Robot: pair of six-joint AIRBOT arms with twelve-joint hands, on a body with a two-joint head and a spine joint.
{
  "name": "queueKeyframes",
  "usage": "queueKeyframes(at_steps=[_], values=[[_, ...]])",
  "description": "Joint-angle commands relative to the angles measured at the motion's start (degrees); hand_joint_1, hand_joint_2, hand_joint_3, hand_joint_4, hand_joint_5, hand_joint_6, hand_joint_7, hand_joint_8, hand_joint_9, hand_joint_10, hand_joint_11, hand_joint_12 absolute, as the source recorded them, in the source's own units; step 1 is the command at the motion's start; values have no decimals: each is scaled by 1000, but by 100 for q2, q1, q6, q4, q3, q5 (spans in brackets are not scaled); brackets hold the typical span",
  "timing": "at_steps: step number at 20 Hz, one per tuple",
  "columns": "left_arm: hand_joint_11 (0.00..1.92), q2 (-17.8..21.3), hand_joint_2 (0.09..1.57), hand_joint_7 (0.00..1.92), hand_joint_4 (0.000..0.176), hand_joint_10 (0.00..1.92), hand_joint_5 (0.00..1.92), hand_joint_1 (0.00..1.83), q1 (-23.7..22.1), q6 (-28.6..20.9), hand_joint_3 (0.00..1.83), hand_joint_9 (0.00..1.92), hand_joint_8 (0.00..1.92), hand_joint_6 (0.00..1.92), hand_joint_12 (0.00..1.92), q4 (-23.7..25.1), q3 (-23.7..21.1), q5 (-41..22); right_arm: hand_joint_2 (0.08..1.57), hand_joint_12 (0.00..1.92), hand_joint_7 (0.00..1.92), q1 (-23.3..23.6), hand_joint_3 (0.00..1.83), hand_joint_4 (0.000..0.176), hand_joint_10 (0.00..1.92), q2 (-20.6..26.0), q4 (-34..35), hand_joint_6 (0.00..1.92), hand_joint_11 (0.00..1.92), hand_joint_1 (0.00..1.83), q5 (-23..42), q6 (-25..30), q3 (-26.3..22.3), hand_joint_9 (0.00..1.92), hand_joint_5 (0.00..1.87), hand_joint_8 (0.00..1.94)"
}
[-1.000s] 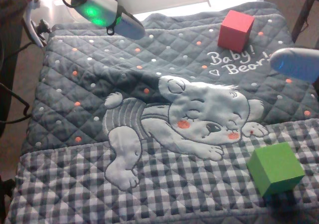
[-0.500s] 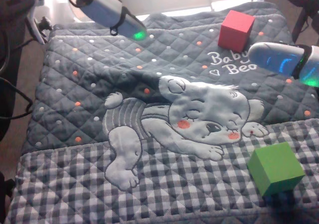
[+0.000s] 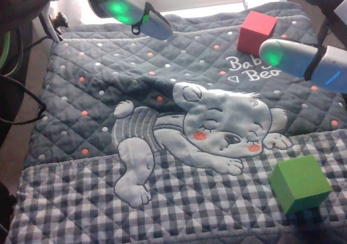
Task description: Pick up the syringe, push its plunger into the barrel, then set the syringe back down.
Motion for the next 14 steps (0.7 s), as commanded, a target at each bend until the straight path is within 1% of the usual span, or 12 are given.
queueKeyframes(at_steps=[1, 4, 5, 6, 7, 8, 9, 10, 11, 12, 13, 14], values=[[1509, -130, 1168, 1247, 176, 1921, 1005, 1524, -137, -98, 0, 1425, 1921, 1921, 1921, -195, -53, -886, 1138, 156, 205, 121, 5, 112, 6, -57, -350, 4, 98, 142, 481, 21, -14, 197, 182, 2], [1540, -106, 1166, 1287, 176, 1921, 990, 1507, -114, -101, 0, 1463, 1921, 1921, 1921, -103, -49, -779, 1273, 154, 190, 121, 16, 104, 1, 77, -350, 0, 53, 21, 481, 79, -18, 157, 162, 0], [1532, -92, 1169, 1297, 176, 1921, 998, 1508, -86, -105, 0, 1458, 1921, 1921, 1921, -77, -49, -745, 1239, 158, 182, 121, 0, 97, 1, 135, -364, 0, 52, 90, 481, 98, -22, 152, 161, 1], [1382, -67, 1178, 1275, 176, 1921, 999, 1506, -41, -121, 0, 1400, 1921, 1921, 1921, -54, -42, -704, 1146, 164, 168, 121, 0, 95, 0, 250, -389, 0, 24, 55, 472, 100, -43, 134, 153, 0], [753, -51, 1183, 1297, 176, 1921, 1009, 1526, -12, -139, 3, 1306, 1921, 1921, 1445, -46, -34, -693, 995, 180, 163, 121, 0, 96, 1, 316, -396, 0, 45, 10, 466, 100, -57, 137, 139, 0], [273, -23, 1192, 1320, 176, 1746, 1020, 1502, 25, -191, 7, 1221, 1921, 1921, 1089, -47, -7, -682, 871, 205, 186, 121, 0, 82, 3, 442, -409, 0, 77, 1, 465, 99, -77, 158, 133, 2], [1053, 5, 1180, 1275, 176, 1886, 994, 1547, 40, -216, 1, 1328, 1921, 1921, 1755, -43, 2, -655, 780, 227, 218, 119, 0, 14, 8, 516, -409, 1, 111, 0, 465, 97, -79, 204, 141, 3], [1260, 29, 1175, 1268, 176, 1914, 992, 1561, 41, -216, 0, 1358, 1921, 1921, 1888, -24, -3, -623, 761, 232, 224, 118, 0, 0, 9, 565, -409, 1, 117, 0, 464, 96, -79, 215, 143, 4], [1461, 65, 1184, 1242, 176, 1920, 982, 1544, 47, -218, 3, 1398, 1921, 1921, 1914, -22, -5, -604, 767, 221, 207, 117, 0, 5, 3, 631, -408, 0, 86, 27, 460, 96, -81, 203, 127, 0], [1412, 82, 1194, 1251, 176, 1921, 998, 1535, 49, -220, 7, 1391, 1921, 1921, 1920, -22, -6, -593, 788, 210, 194, 117, 4, 32, 0, 664, -408, 0, 55, 49, 459, 96, -83, 184, 98, 0], [1398, 126, 1197, 1253, 176, 1921, 1002, 1534, 64, -222, 7, 1386, 1921, 1921, 1921, -19, -14, -542, 793, 209, 191, 118, 6, 37, 0, 748, -406, 0, 48, 54, 458, 96, -96, 179, 92, 0], [1479, 154, 1198, 1262, 176, 1921, 1017, 1491, 91, -224, 7, 1419, 1921, 1921, 1921, 1, -20, -502, 755, 215, 194, 118, 0, 97, 0, 799, -408, 0, 68, 77, 458, 89, -108, 177, 55, 1]])
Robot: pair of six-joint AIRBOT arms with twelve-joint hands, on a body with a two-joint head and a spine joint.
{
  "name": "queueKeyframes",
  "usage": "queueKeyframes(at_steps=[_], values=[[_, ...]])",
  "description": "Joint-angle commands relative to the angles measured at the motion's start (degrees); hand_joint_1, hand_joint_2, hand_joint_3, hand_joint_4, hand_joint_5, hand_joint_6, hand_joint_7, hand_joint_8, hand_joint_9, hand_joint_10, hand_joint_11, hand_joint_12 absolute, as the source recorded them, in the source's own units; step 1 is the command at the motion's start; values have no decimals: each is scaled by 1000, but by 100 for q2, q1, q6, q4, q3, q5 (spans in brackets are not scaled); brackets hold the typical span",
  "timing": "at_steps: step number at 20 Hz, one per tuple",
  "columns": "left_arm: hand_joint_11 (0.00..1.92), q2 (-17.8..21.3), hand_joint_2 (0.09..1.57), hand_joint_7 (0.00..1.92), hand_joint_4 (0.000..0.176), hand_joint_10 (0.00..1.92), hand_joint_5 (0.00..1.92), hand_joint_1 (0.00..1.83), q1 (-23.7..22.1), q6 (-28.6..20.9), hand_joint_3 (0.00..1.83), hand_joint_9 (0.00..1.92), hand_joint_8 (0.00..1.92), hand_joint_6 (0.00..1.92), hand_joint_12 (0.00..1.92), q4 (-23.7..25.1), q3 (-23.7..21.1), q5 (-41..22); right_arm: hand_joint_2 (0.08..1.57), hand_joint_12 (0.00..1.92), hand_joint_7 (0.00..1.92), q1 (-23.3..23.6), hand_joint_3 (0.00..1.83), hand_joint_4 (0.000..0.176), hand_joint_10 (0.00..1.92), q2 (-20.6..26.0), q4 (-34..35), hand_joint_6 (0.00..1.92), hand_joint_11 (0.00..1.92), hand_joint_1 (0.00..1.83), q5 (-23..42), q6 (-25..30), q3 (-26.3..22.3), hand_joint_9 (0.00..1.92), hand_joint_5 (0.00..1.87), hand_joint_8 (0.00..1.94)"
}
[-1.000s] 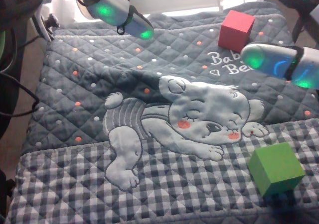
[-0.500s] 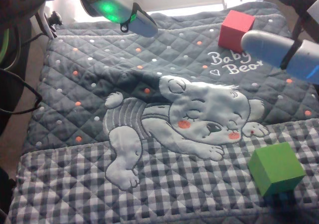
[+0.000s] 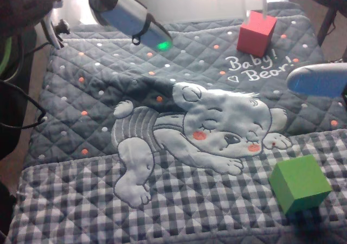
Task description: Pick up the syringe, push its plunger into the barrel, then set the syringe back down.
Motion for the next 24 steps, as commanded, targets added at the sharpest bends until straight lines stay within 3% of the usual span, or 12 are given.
queueKeyframes(at_steps=[1, 3, 5, 7, 9, 12, 15, 17, 20, 22, 23, 24], values=[[1499, 37, 1194, 1251, 176, 1921, 1010, 1491, -34, -59, 4, 1418, 1921, 1921, 1921, -201, 5, -436, 760, 209, 190, 116, 0, 95, 0, 99, 187, 0, 58, 92, 719, 1, -8, 163, 20, 0], [1465, 62, 1180, 1191, 176, 1921, 961, 1518, 8, -103, 0, 1365, 1921, 1921, 1921, -132, 3, -383, 775, 203, 173, 116, 1, 91, 0, 259, 187, 0, 41, 162, 702, -143, -100, 144, 0, 0], [1474, 74, 1179, 1203, 176, 1921, 976, 1546, 36, -207, 0, 1376, 1921, 1921, 1921, -24, 2, -345, 746, 216, 185, 116, 0, 123, 15, 403, 186, 12, 62, 190, 693, -221, -183, 184, 34, 8], [1474, 96, 1176, 1209, 176, 1921, 961, 1552, 121, -322, 0, 1382, 1921, 1921, 1921, 91, -8, -299, 778, 202, 176, 117, 6, 92, 1, 493, 186, 5, 18, 231, 657, -281, -223, 146, 27, 2], [1472, 96, 1160, 1212, 176, 1921, 965, 1556, 191, -406, 0, 1380, 1921, 1921, 1921, 181, -7, -274, 807, 204, 189, 125, 15, 89, 1, 537, 187, 4, 16, 198, 634, -319, -224, 142, 32, 6], [1475, 123, 1157, 1217, 176, 1921, 996, 1563, 267, -447, 0, 1383, 1921, 1921, 1921, 213, -33, -271, 734, 212, 186, 180, 0, 83, 8, 540, 189, 1, 57, 115, 635, -343, -252, 166, 6, 2], [1455, 150, 1178, 1221, 176, 1921, 1002, 1550, 263, -927, 3, 1369, 1921, 1921, 1921, 681, -35, -248, 730, 181, 208, 200, 3, 98, 4, 540, 189, 10, 70, 132, 635, -366, -262, 183, 38, 7], [1447, 154, 1184, 1218, 176, 1921, 997, 1525, 283, -937, 5, 1362, 1921, 1921, 1921, 743, -76, -240, 712, 176, 203, 200, 0, 82, 0, 520, 193, 4, 64, 126, 635, -366, -262, 166, 30, 3], [1424, 143, 1187, 1180, 176, 1921, 989, 1477, 337, -938, 3, 1331, 1921, 1921, 1921, 777, -126, -241, 724, 171, 181, 220, 3, 85, 0, 444, 202, 0, 62, 86, 636, -366, -259, 159, 21, 0], [1447, 130, 1175, 1201, 176, 1921, 985, 1505, 346, -976, 0, 1362, 1921, 1921, 1921, 1006, -177, -165, 728, 171, 184, 234, 3, 89, 2, 429, 202, 3, 67, 124, 636, -366, -260, 163, 30, 2], [1458, 109, 1159, 1226, 176, 1921, 996, 1529, 331, -1273, 0, 1384, 1921, 1921, 1921, 1392, -170, -122, 737, 171, 186, 245, 6, 86, 0, 422, 201, 4, 69, 128, 636, -366, -259, 160, 33, 2], [1473, 98, 1150, 1252, 176, 1921, 1002, 1549, 327, -1439, 0, 1407, 1921, 1921, 1921, 1566, -156, -112, 735, 165, 177, 254, 4, 95, 0, 415, 200, 5, 59, 134, 637, -368, -259, 143, 38, 0]])
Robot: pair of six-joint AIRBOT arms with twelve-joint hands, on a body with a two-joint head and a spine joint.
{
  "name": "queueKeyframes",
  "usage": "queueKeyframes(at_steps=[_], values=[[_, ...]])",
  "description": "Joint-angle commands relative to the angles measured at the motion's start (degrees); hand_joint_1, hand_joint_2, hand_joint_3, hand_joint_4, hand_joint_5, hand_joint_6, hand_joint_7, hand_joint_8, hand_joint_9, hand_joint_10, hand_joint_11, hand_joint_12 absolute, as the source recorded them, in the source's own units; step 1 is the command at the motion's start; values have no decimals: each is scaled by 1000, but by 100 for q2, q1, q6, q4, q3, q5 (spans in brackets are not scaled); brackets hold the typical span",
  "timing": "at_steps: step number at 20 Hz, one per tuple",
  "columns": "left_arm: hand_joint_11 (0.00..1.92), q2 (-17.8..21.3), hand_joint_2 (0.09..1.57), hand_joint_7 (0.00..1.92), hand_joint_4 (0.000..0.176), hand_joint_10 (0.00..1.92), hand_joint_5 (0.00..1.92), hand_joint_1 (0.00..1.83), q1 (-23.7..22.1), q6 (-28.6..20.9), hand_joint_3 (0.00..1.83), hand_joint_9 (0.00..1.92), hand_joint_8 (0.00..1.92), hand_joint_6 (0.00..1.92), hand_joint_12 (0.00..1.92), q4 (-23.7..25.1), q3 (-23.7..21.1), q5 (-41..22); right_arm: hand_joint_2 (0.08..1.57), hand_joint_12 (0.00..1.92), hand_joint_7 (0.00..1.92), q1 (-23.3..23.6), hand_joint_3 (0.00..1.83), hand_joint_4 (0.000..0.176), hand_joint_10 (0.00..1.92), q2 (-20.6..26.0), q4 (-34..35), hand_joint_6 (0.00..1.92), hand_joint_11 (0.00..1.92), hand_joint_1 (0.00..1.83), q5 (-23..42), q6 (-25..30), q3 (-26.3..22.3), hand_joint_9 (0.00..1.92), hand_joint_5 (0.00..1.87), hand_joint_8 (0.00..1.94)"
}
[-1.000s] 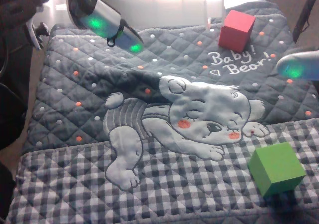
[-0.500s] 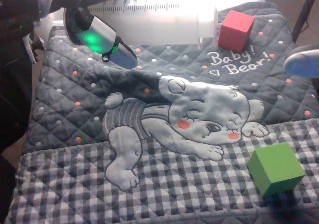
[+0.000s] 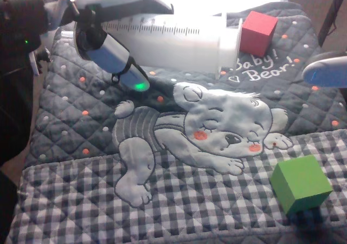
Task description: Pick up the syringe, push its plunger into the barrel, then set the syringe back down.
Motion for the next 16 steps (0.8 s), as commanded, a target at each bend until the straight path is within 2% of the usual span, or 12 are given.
queueKeyframes(at_steps=[1, 3, 5, 6, 7, 9, 11, 12, 13, 14, 15, 16], values=[[1453, -20, 1160, 1249, 176, 1921, 993, 1546, -80, -240, 0, 1390, 1921, 1921, 1921, -98, 20, -303, 747, 163, 178, 103, 9, 103, 1, 11, 145, 6, 59, 127, 685, 5, 1, 143, 42, 1], [1461, -31, 1152, 1249, 175, 1921, 978, 1565, -78, -517, 0, 1384, 1921, 1921, 1921, 226, 39, -288, 737, 158, 184, 125, 2, 106, 3, -10, 134, 4, 53, 127, 685, 5, 2, 147, 45, 3], [1432, -49, 1144, 1212, 175, 1921, 949, 1573, -81, -738, 0, 1345, 1921, 1921, 1921, 549, 44, -242, 751, 161, 186, 125, 7, 77, 2, -17, 134, 0, 63, 129, 685, 5, 3, 147, 33, 3], [1390, -60, 1154, 1172, 174, 1921, 925, 1551, -81, -859, 0, 1299, 1921, 1921, 1921, 714, 51, -228, 754, 159, 179, 125, 7, 76, 2, -25, 134, 4, 59, 88, 685, 5, 4, 145, 43, 0], [1381, -78, 1156, 1164, 174, 1921, 920, 1546, -80, -963, 0, 1290, 1921, 1921, 1921, 888, 54, -192, 755, 158, 178, 125, 7, 75, 1, -45, 134, 4, 57, 79, 685, 5, 9, 145, 45, 0], [1384, -123, 1154, 1172, 176, 1921, 953, 1535, -78, -995, 0, 1299, 1921, 1921, 1921, 1101, 63, -82, 769, 166, 203, 127, 10, 86, 10, -78, 121, 7, 80, 76, 686, 5, 15, 170, 60, 9], [1401, -171, 1152, 1174, 176, 1921, 961, 1525, -75, -1008, 0, 1314, 1921, 1921, 1921, 1200, 98, 2, 785, 163, 207, 129, 14, 81, 7, -87, 116, 0, 73, 65, 686, 5, 13, 170, 46, 8], [1407, -220, 1150, 1173, 176, 1921, 952, 1523, -73, -1189, 0, 1320, 1921, 1921, 1921, 1368, 153, 23, 787, 157, 200, 129, 12, 91, 2, -92, 116, 0, 58, 86, 686, 5, 13, 159, 42, 4], [1429, -271, 1130, 1194, 168, 1921, 982, 1591, -65, -1319, 0, 1346, 1921, 1921, 1921, 1483, 211, 23, 783, 148, 184, 129, 7, 94, 0, -93, 116, 0, 37, 75, 686, 5, 13, 136, 42, 0], [1429, -300, 1130, 1194, 168, 1921, 982, 1591, -49, -1328, 0, 1346, 1921, 1921, 1921, 1506, 233, 35, 783, 148, 184, 129, 7, 94, 0, -93, 116, 0, 37, 75, 686, 5, 12, 136, 42, 0], [1413, -330, 1146, 1202, 176, 1921, 979, 1538, -35, -1328, 0, 1339, 1921, 1921, 1921, 1537, 248, 54, 811, 164, 189, 129, 13, 97, 8, -95, 116, 0, 76, 109, 686, 5, 12, 158, 37, 2], [1413, -356, 1146, 1202, 176, 1921, 979, 1538, -26, -1330, 0, 1339, 1921, 1921, 1921, 1566, 258, 63, 811, 164, 189, 129, 13, 97, 8, -97, 116, 0, 76, 109, 686, 5, 12, 158, 37, 2]])
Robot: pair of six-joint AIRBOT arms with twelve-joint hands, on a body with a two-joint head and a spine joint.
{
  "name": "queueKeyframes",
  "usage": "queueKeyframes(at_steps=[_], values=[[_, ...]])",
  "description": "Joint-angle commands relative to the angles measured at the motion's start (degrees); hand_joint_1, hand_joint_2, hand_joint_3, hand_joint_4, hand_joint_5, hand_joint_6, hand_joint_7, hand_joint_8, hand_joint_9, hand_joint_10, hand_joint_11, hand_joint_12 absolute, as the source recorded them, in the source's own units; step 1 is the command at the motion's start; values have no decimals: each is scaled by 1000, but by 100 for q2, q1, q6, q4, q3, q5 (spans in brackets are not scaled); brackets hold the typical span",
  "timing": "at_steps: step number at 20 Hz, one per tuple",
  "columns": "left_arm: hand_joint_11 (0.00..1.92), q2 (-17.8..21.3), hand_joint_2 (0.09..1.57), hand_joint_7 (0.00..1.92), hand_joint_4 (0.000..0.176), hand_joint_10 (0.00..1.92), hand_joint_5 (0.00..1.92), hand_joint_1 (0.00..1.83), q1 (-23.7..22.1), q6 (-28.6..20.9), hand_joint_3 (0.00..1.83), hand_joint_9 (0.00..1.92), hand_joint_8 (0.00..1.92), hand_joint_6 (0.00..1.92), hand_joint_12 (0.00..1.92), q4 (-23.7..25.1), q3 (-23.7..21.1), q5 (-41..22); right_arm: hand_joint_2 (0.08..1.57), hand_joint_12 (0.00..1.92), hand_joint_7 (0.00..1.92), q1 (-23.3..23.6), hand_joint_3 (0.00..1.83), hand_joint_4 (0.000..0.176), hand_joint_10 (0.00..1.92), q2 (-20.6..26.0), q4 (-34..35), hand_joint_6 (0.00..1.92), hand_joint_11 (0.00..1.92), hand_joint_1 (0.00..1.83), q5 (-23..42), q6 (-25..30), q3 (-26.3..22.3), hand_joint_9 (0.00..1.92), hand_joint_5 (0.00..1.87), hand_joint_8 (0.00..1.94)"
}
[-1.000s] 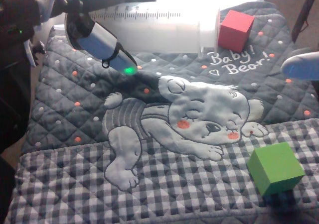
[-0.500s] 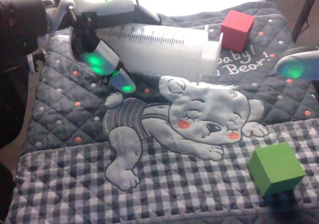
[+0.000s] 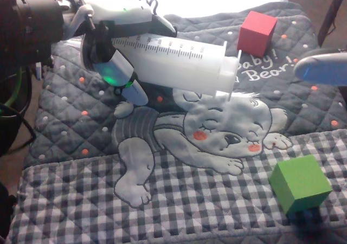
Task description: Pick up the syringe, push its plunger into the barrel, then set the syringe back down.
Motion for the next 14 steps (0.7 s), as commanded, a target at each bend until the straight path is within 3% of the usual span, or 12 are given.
queueKeyframes(at_steps=[1, 3, 4, 6, 8, 9, 10, 11, 12, 13, 14], values=[[1445, -46, 1146, 1209, 176, 1921, 967, 1542, -37, -40, 0, 1360, 1921, 1921, 1921, -134, 18, -103, 806, 159, 189, 85, 9, 99, 6, 13, 137, 3, 66, 124, 686, 7, 11, 156, 46, 2], [1482, -87, 1144, 1219, 176, 1921, 967, 1563, -37, -51, 0, 1389, 1921, 1921, 1921, -6, 17, -71, 812, 156, 187, 85, 7, 80, 5, 7, 131, 5, 54, 114, 686, 7, 12, 151, 55, 1], [1485, -95, 1149, 1221, 176, 1921, 966, 1558, -37, -57, 1, 1392, 1921, 1921, 1921, 18, 17, -69, 809, 153, 179, 85, 5, 85, 1, 7, 127, 3, 48, 104, 686, 7, 12, 143, 53, 0], [1435, -102, 1148, 1197, 176, 1921, 953, 1540, -40, -66, 0, 1363, 1921, 1921, 1921, 57, 18, -69, 836, 165, 177, 85, 12, 72, 1, 3, 114, 3, 73, 114, 686, 7, 12, 147, 52, 0], [1434, -106, 1135, 1188, 170, 1921, 930, 1562, -40, -68, 0, 1364, 1921, 1921, 1921, 73, 15, -70, 813, 166, 179, 85, 0, 82, 2, -6, 110, 4, 76, 78, 686, 7, 13, 149, 57, 1], [1402, -106, 1130, 1142, 106, 1921, 884, 1542, -40, -68, 0, 1328, 1921, 1921, 1921, 81, 10, -71, 817, 163, 175, 85, 2, 82, 2, -9, 110, 2, 69, 74, 686, 7, 14, 149, 52, 0], [1375, -106, 1135, 1096, 16, 1921, 843, 1550, -41, -68, 0, 1293, 1921, 1921, 1921, 84, 6, -75, 818, 162, 179, 85, 2, 77, 2, -10, 110, 2, 66, 72, 686, 7, 13, 150, 53, 2], [1060, -106, 1141, 802, 0, 1921, 671, 1449, -41, -68, 1, 978, 1921, 1921, 1921, 84, 4, -80, 892, 163, 180, 85, 28, 73, 3, -10, 110, 0, 67, 135, 686, 7, 13, 155, 44, 2], [1060, -106, 1141, 802, 0, 1921, 671, 1449, -40, -68, 1, 978, 1921, 1921, 1921, 85, 2, -91, 892, 163, 180, 85, 28, 73, 3, -10, 110, 0, 67, 135, 686, 7, 13, 155, 44, 2], [847, -106, 1230, 632, 8, 1921, 600, 1150, -37, -68, 159, 740, 1754, 1692, 1921, 92, 0, -102, 870, 161, 172, 85, 14, 75, 0, -10, 110, 0, 64, 144, 686, 7, 13, 143, 36, 0], [507, -106, 1321, 610, 35, 1676, 580, 1074, -35, -69, 20, 470, 1612, 1583, 1887, 107, -7, -114, 855, 160, 173, 85, 4, 62, 2, -10, 110, 2, 64, 123, 686, 7, 13, 135, 38, 2]])
